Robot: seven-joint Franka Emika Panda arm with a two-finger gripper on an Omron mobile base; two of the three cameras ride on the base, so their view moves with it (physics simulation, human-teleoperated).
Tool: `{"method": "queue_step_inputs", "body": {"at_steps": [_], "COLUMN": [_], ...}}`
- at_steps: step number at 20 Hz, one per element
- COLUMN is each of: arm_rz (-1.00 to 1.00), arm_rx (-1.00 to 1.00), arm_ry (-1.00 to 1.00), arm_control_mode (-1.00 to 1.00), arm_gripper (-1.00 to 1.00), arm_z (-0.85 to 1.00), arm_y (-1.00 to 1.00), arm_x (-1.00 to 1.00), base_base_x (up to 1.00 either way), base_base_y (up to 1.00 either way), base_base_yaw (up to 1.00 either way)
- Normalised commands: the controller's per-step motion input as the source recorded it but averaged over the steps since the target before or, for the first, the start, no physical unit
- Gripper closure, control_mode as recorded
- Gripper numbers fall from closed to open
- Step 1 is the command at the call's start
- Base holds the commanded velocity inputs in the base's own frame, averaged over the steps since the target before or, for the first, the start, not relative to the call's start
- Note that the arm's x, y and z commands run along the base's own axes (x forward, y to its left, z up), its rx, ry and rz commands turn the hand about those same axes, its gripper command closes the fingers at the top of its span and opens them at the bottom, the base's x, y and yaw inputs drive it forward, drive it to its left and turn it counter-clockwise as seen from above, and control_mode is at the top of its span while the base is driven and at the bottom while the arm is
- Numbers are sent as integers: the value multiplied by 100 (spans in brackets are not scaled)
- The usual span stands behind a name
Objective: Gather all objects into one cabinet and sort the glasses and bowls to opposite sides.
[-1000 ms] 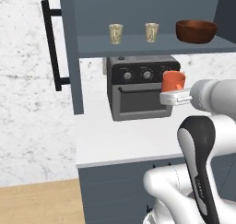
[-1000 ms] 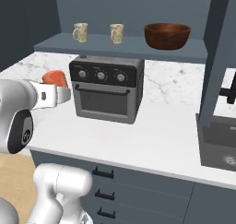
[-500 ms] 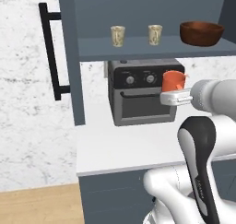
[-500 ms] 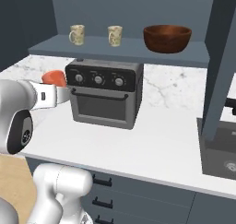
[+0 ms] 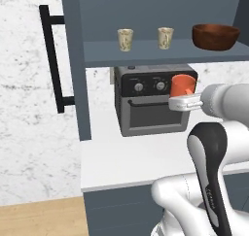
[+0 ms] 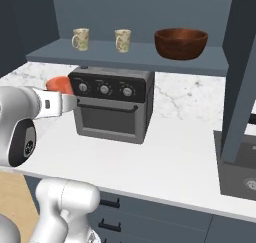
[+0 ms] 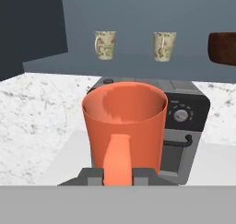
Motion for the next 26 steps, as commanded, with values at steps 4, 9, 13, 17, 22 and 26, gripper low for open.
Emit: {"method": "queue_step_inputs", "body": {"at_steps": [4, 9, 13, 17, 22, 26], "arm_rz": [0, 6, 12, 11, 8, 7], "arm_rx": [0, 0, 0, 0, 0, 2], "arm_ry": [0, 0, 0, 0, 2, 1], "arm_control_mode": [100, -100, -100, -100, -100, -100], "arm_gripper": [100, 100, 100, 100, 100, 100], "arm_z": [0, 26, 63, 64, 55, 14], "arm_y": [0, 23, 58, 48, 41, 19], "arm_x": [0, -2, 17, 33, 63, 75], "base_base_x": [2, 0, 0, 0, 0, 0], "base_base_y": [2, 0, 0, 0, 0, 0], "base_base_yaw": [0, 0, 0, 0, 0, 0]}}
